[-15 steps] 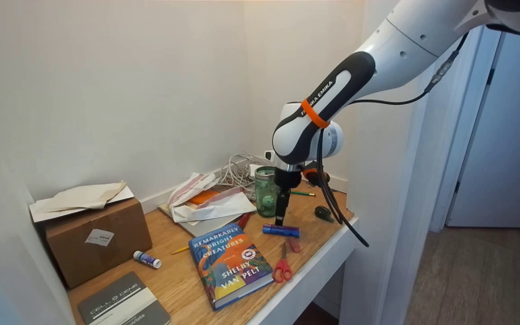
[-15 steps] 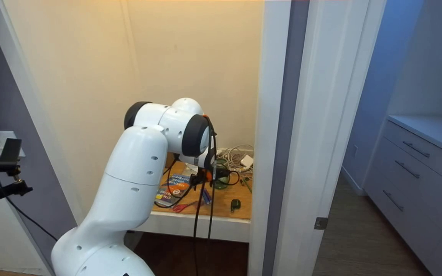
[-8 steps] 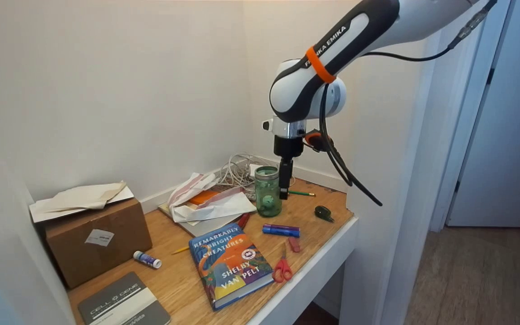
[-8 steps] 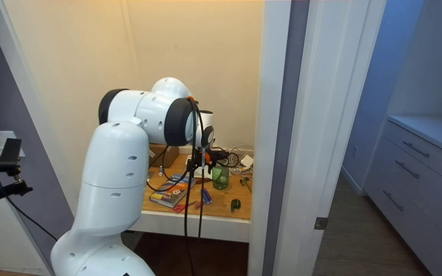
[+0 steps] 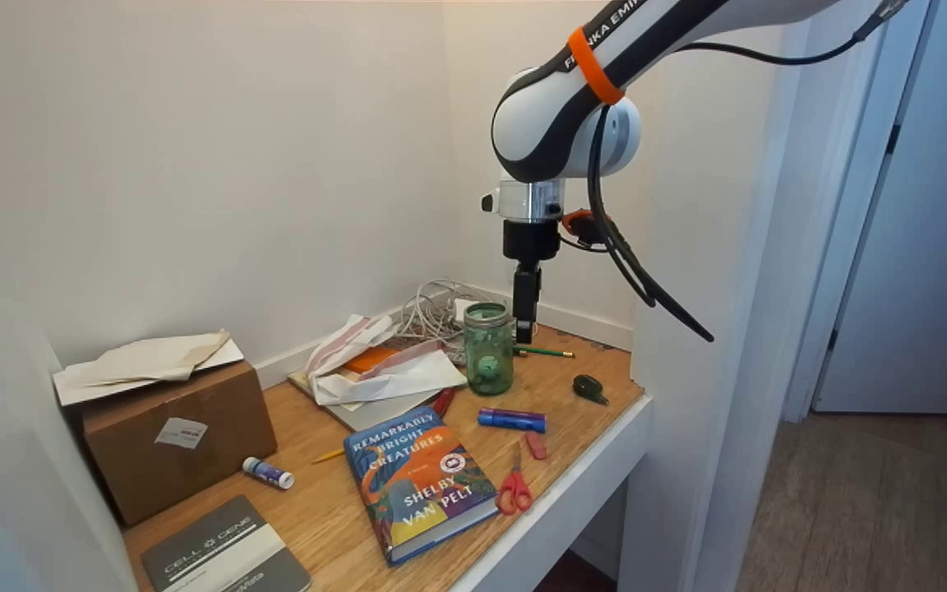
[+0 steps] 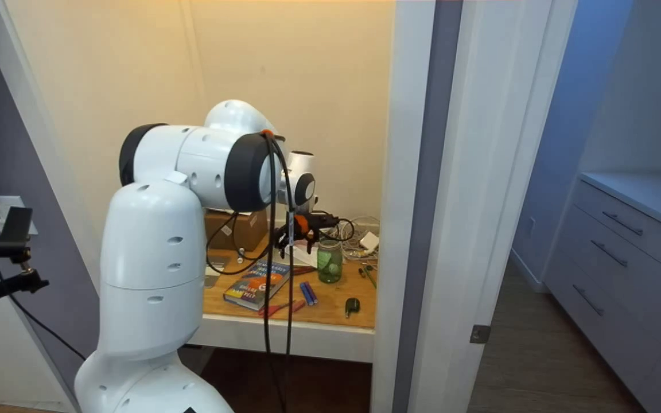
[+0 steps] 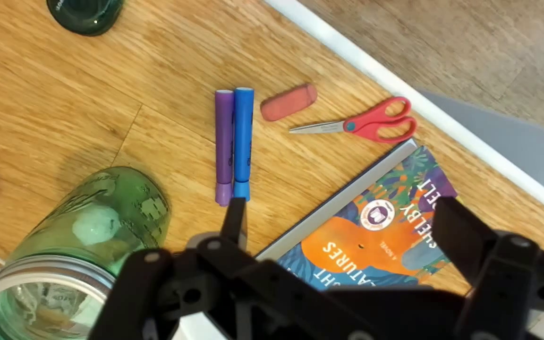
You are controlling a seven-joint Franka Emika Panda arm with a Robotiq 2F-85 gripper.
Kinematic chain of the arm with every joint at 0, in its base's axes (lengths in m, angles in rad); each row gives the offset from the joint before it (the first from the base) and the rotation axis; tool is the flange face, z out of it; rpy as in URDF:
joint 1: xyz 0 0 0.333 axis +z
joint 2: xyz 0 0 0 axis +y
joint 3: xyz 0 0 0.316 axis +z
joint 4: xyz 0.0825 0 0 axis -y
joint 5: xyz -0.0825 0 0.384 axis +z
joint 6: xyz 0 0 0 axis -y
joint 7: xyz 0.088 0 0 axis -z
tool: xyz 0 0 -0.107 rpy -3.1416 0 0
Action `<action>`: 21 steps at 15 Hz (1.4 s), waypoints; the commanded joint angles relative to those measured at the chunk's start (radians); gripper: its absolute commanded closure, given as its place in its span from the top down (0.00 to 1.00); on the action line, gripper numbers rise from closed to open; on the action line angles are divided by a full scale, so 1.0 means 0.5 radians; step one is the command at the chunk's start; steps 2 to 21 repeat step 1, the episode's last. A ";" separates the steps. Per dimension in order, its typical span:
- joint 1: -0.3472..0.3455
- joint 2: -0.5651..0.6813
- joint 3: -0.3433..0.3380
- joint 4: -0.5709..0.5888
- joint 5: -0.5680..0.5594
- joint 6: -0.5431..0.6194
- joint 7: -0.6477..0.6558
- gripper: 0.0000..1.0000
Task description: Take the markers off the jar and put them on the table
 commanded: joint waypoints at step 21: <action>0.053 -0.008 -0.053 0.002 0.019 -0.006 -0.005 1.00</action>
